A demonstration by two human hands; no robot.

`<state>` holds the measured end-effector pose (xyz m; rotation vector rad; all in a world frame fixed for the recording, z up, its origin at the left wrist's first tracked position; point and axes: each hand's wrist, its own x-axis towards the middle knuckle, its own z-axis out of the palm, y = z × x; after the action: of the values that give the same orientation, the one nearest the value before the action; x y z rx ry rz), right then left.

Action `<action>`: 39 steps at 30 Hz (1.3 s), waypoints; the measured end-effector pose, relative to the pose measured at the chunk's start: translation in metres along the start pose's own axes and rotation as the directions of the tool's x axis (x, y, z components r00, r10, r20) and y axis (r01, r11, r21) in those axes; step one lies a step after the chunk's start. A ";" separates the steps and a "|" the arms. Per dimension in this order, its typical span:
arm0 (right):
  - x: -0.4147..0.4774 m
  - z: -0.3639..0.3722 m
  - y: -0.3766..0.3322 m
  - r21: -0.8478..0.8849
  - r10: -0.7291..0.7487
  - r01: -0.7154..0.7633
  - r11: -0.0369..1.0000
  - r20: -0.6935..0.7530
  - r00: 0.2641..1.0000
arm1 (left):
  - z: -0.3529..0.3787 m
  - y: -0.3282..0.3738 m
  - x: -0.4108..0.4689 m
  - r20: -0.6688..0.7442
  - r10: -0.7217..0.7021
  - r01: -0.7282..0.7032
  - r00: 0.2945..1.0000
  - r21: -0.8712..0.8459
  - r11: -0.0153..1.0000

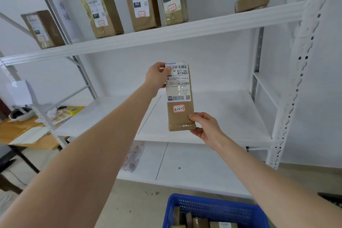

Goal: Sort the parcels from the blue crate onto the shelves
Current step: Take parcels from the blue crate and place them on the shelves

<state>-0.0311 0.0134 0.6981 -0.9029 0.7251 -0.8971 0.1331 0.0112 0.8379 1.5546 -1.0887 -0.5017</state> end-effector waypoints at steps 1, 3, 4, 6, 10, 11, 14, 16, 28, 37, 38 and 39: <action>0.000 0.002 -0.001 -0.002 -0.008 0.008 1.000 -0.003 1.000 | -0.002 0.003 0.000 0.008 0.007 -0.007 1.000 0.000 1.000; 0.001 0.007 -0.004 -0.006 -0.024 0.024 1.000 -0.008 1.000 | -0.007 0.006 0.000 0.018 0.025 -0.025 1.000 -0.003 1.000; 0.001 0.009 -0.004 -0.009 -0.030 0.030 1.000 -0.010 0.999 | -0.010 0.007 0.001 0.023 0.033 -0.033 0.999 -0.010 0.999; 0.002 0.016 -0.005 -0.015 -0.043 0.043 0.999 -0.017 0.999 | -0.016 0.007 0.003 0.038 0.046 -0.045 0.998 -0.026 0.999; 0.008 0.032 -0.002 -0.021 -0.063 0.063 0.998 -0.033 0.997 | -0.035 0.002 0.012 0.084 0.069 -0.066 0.994 -0.043 0.997; 0.009 0.038 0.000 -0.021 -0.068 0.067 0.998 -0.037 0.997 | -0.041 0.001 0.014 0.095 0.076 -0.071 0.993 -0.052 0.996; 0.015 0.059 0.007 -0.014 -0.075 0.074 0.997 -0.051 0.996 | -0.062 -0.006 0.024 0.118 0.076 -0.067 0.990 -0.080 0.995; 0.019 0.075 0.010 -0.010 -0.085 0.084 0.996 -0.060 0.995 | -0.077 -0.010 0.033 0.137 0.076 -0.065 0.988 -0.087 0.994; 0.045 0.165 0.013 -0.033 -0.205 0.203 0.979 -0.055 0.977 | -0.154 -0.008 0.077 0.209 0.184 -0.150 0.960 -0.169 0.974; 0.062 0.235 -0.036 -0.046 -0.345 0.347 0.937 0.044 0.938 | -0.208 0.056 0.085 0.112 0.391 -0.382 0.914 -0.093 0.920; 0.063 0.245 -0.040 -0.041 -0.360 0.362 0.931 0.057 0.931 | -0.215 0.063 0.085 0.085 0.404 -0.397 0.911 -0.085 0.914; 0.064 0.255 -0.044 -0.033 -0.375 0.377 0.925 0.067 0.925 | -0.223 0.069 0.085 0.063 0.420 -0.415 0.905 -0.081 0.906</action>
<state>0.1940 0.0292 0.8396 -1.1277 0.5285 -1.1910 0.3250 0.0621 0.9869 1.2024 -1.4091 -0.3016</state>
